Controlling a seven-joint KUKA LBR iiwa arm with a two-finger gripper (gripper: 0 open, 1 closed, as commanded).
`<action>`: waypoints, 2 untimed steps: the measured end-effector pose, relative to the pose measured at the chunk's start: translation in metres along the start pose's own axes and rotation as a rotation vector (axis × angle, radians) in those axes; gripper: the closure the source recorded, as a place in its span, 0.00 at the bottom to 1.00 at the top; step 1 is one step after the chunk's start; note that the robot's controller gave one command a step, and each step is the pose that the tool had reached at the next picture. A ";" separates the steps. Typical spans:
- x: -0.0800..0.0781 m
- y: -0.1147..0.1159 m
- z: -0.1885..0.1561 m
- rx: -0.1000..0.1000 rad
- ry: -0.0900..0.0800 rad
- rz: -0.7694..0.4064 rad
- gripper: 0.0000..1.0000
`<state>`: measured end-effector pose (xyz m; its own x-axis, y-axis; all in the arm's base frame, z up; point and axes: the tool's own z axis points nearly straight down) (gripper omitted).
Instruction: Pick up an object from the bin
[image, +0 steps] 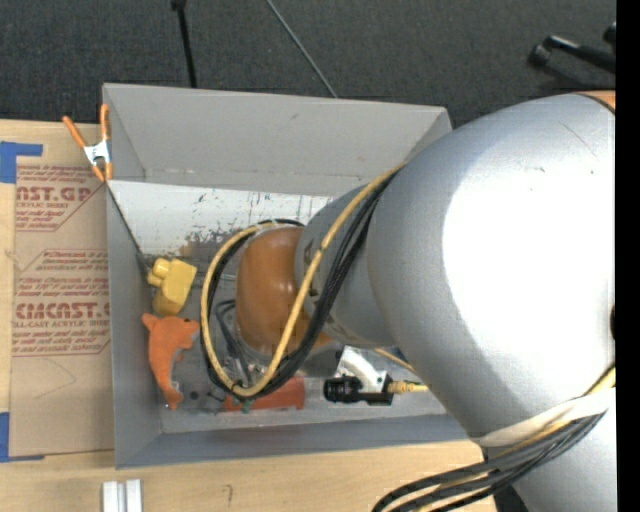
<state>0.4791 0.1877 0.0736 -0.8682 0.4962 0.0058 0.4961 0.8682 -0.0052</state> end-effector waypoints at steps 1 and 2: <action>0.001 -0.001 -0.022 0.003 0.003 0.001 1.00; 0.000 0.000 -0.030 -0.003 -0.006 -0.001 1.00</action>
Offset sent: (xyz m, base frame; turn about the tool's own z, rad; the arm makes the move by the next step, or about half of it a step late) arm 0.0001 0.0001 0.0024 0.0000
